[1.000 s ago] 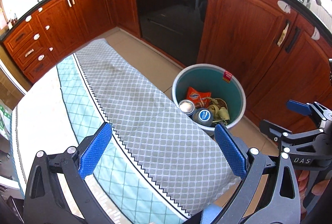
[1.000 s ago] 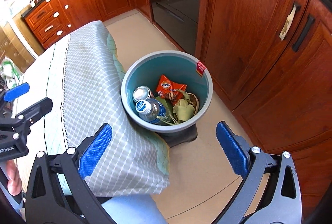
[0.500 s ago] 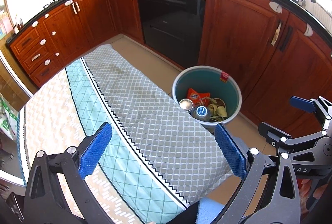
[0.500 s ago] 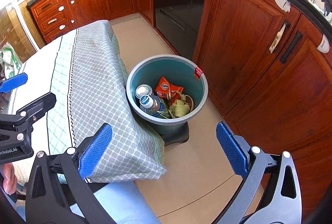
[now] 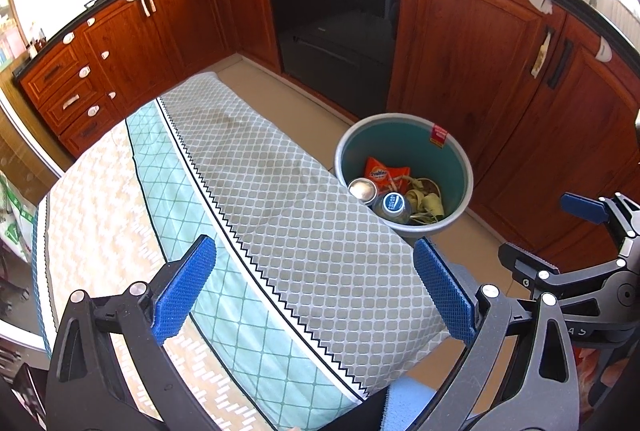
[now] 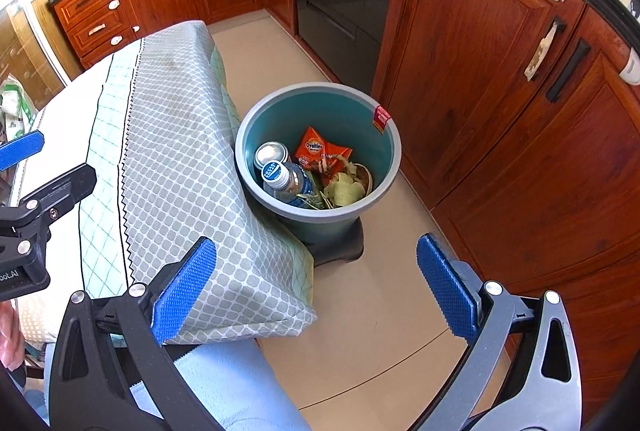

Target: Collect trash

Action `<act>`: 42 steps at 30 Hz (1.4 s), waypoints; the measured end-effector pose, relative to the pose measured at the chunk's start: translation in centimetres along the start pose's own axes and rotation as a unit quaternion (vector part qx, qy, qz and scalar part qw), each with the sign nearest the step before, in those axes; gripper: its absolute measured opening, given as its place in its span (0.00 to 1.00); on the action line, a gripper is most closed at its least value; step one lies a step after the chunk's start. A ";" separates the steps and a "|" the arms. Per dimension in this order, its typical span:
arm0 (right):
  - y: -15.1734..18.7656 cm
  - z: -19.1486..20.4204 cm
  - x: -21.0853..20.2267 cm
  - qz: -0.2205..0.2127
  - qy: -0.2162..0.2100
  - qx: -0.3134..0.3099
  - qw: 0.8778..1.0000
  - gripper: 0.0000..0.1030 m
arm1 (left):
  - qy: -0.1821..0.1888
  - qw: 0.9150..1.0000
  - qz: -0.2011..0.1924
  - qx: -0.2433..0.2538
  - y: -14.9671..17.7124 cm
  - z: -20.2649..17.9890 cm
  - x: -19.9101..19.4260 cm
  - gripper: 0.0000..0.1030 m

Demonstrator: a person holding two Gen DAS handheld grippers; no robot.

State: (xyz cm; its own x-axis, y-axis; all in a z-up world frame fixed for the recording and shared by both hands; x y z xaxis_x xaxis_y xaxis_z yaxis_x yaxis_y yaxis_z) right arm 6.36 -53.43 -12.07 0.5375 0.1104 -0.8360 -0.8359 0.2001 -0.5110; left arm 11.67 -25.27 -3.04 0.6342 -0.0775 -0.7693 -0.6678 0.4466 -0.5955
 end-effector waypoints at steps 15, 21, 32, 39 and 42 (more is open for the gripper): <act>0.2 0.7 1.3 0.019 -0.003 -0.009 1.000 0.94 | -0.002 1.000 0.009 -0.015 0.1 0.5 0.6 0.96; 0.1 1.0 1.6 0.024 -0.005 -0.012 1.000 0.94 | -0.003 1.000 0.012 -0.020 0.2 0.9 0.8 0.96; 0.0 1.4 1.9 0.028 -0.007 -0.018 0.999 0.94 | -0.004 1.000 0.014 -0.026 0.3 1.2 0.9 0.96; 0.1 1.5 2.1 0.029 -0.008 -0.018 0.999 0.94 | -0.005 0.999 0.015 -0.030 0.5 1.2 1.1 0.96; 0.3 1.6 2.1 0.030 -0.009 -0.019 0.999 0.94 | -0.007 0.999 0.017 -0.031 0.6 1.2 1.2 0.96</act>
State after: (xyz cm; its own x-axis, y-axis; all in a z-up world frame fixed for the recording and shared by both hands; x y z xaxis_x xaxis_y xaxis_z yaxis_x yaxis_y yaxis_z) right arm 7.48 -51.58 -13.67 0.4873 0.1386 -0.8622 -0.8705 0.1556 -0.4670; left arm 12.51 -24.06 -4.01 0.6162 -0.0501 -0.7860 -0.7118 0.3919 -0.5829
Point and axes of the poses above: each gripper's, at about its wrist camera, not at the fingertips, and x roughly the way its jaws point, z to its left, y to its underside, the point moved 9 cm from there along x, roughly the way its jaws point, and after that the axes turned 13 degrees about -y, right-handed, at the moved point
